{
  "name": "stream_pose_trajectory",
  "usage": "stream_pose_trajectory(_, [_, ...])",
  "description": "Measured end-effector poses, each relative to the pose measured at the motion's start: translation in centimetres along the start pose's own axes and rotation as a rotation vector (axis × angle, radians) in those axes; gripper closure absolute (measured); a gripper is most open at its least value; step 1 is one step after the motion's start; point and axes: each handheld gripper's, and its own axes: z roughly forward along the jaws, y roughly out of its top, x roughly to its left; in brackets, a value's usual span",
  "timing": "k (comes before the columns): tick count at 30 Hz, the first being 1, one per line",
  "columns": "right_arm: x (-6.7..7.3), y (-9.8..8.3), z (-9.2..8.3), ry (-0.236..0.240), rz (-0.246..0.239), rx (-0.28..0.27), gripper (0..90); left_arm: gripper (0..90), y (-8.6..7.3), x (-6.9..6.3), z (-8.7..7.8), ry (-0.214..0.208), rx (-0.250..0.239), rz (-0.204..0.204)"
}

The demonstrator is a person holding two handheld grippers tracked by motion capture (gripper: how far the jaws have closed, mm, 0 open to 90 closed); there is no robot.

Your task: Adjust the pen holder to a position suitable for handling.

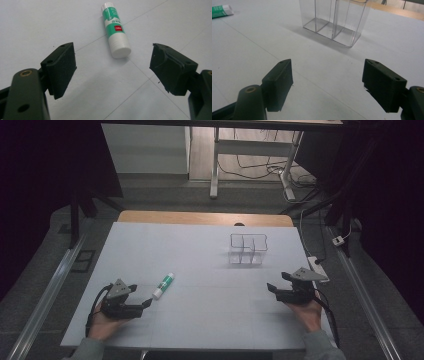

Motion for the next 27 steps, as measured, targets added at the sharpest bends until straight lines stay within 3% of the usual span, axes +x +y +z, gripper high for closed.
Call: stream_pose_trajectory(27, [-3.4, 3.2, 3.8, -0.065, 0.039, 0.052, 48.4, 19.5, 0.0, -0.1, 0.4, 0.008, 0.03, 0.019])
